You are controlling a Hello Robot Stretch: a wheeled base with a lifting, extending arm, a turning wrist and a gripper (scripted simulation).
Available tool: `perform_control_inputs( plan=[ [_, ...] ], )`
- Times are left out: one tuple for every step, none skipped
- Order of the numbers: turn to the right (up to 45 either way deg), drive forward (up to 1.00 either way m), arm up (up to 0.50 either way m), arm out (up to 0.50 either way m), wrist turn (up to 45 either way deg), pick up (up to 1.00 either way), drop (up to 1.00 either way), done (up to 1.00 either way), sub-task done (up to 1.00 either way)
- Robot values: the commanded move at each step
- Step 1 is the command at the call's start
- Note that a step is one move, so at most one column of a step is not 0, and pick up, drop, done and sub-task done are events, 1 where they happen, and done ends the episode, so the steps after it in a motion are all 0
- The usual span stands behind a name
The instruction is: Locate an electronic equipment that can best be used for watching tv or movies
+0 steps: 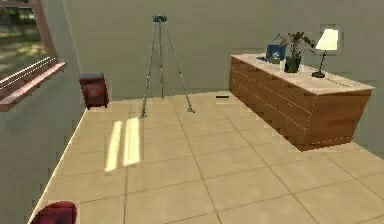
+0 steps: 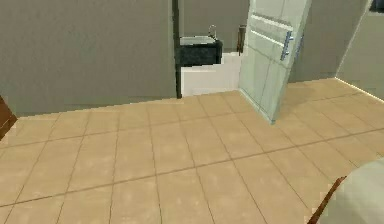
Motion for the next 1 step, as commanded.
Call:
perform_control_inputs(
  plan=[
    [45.0,0.00,0.00,0.00,0.0,0.00,0.00,0.00,0.00]
  ],
)
